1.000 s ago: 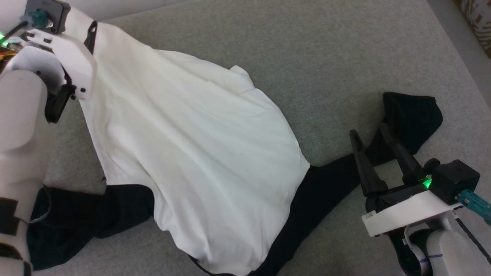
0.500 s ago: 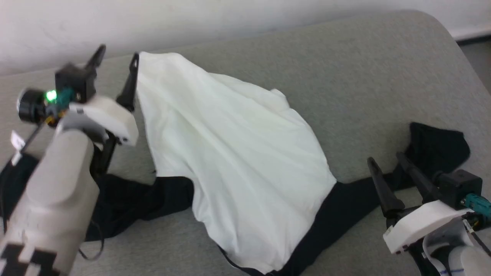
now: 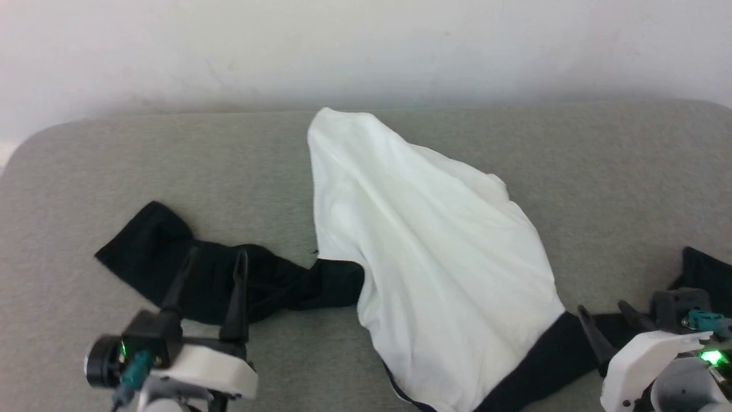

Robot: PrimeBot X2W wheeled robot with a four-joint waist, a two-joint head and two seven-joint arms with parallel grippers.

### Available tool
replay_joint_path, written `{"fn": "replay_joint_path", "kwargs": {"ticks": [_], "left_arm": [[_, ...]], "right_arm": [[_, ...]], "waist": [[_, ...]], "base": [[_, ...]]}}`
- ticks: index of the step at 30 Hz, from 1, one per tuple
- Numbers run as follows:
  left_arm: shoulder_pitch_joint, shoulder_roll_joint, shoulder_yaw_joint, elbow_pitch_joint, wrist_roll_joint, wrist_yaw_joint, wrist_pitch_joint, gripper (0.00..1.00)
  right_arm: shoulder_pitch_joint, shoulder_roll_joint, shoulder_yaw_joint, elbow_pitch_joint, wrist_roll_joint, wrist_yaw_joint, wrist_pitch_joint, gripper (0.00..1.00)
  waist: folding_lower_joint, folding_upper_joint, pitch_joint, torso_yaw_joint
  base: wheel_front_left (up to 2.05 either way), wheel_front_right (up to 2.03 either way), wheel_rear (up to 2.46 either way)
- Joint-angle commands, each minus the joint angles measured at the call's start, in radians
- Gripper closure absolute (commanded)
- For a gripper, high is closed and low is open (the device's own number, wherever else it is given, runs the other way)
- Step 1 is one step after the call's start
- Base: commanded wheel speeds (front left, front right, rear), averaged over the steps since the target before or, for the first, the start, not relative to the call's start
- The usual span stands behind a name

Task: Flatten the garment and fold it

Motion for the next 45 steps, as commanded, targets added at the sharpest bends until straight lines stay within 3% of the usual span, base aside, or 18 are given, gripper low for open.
{"fn": "replay_joint_path", "kwargs": {"ticks": [1, 7, 13, 14, 15, 19, 27, 31, 32, 33, 38, 45], "left_arm": [[0.025, -0.018, 0.010, -0.024, 0.005, 0.011, -0.005, 0.00], [0.055, -0.065, 0.011, -0.043, 0.027, -0.013, -0.005, 0.00], [0.028, -0.091, 0.016, -0.025, 0.049, -0.044, -0.005, 0.00], [0.027, -0.094, 0.020, -0.023, 0.051, -0.047, -0.005, 0.00], [0.027, -0.097, 0.023, -0.021, 0.054, -0.051, -0.005, 0.00], [0.033, -0.107, 0.037, -0.009, 0.063, -0.063, -0.005, 0.00], [0.021, -0.134, 0.040, 0.017, 0.080, -0.090, -0.005, 0.00], [0.012, -0.148, 0.043, 0.033, 0.086, -0.102, -0.005, 0.00], [0.011, -0.151, 0.043, 0.038, 0.087, -0.105, -0.005, 0.00], [0.011, -0.154, 0.043, 0.046, 0.086, -0.109, -0.005, 0.00], [0.018, -0.150, 0.067, 0.101, 0.075, -0.095, 0.000, 0.00], [0.010, -0.132, 0.122, 0.168, 0.011, -0.046, 0.169, 0.00]], "right_arm": [[0.003, 0.009, -0.019, 0.011, -0.010, -0.001, 0.031, 0.00], [-0.016, 0.008, -0.026, 0.083, -0.035, -0.001, 0.214, 0.00], [-0.035, 0.027, -0.067, 0.183, -0.096, -0.001, 0.252, 0.03], [-0.037, 0.030, -0.072, 0.198, -0.104, -0.001, 0.248, 0.78], [-0.039, 0.028, -0.073, 0.209, -0.113, -0.001, 0.241, 1.00], [-0.060, -0.022, -0.120, 0.227, -0.156, -0.001, 0.201, 1.00], [-0.140, -0.214, -0.241, 0.226, -0.223, -0.001, 0.177, 1.00], [-0.161, -0.243, -0.228, 0.295, -0.214, -0.001, 0.168, 1.00], [-0.167, -0.242, -0.220, 0.311, -0.219, -0.001, 0.157, 0.67], [-0.174, -0.233, -0.214, 0.323, -0.222, -0.001, 0.142, 0.00], [-0.218, -0.144, -0.188, 0.292, -0.181, -0.001, 0.015, 0.00], [-0.210, -0.049, -0.163, 0.112, -0.130, -0.001, -0.121, 0.00]], "waist": [[0.0003, -0.0001, -0.033, 0.066], [0.0003, -0.0001, -0.007, 0.130], [0.0003, -0.0001, 0.024, 0.176], [0.0003, -0.0001, 0.027, 0.180], [0.0003, -0.0001, 0.030, 0.183], [0.0003, -0.0001, 0.036, 0.181], [0.0003, -0.0001, 0.042, 0.156], [0.0003, -0.0001, 0.050, 0.148], [0.0003, -0.0001, 0.051, 0.146], [0.0003, -0.0001, 0.052, 0.145], [0.0003, -0.0001, 0.046, 0.119], [0.0003, -0.0001, 0.055, 0.070]], "base": [[0.00, 0.00, 0.00], [0.00, 0.00, 0.00], [0.00, 0.00, 0.00], [0.00, 0.00, 0.00], [0.00, 0.00, 0.00], [0.00, 0.00, 0.00], [0.00, 0.00, 0.00], [0.00, 0.00, 0.00], [0.00, 0.00, 0.00], [0.00, 0.00, 0.00], [0.00, 0.00, 0.00], [0.00, 0.00, 0.00]]}}
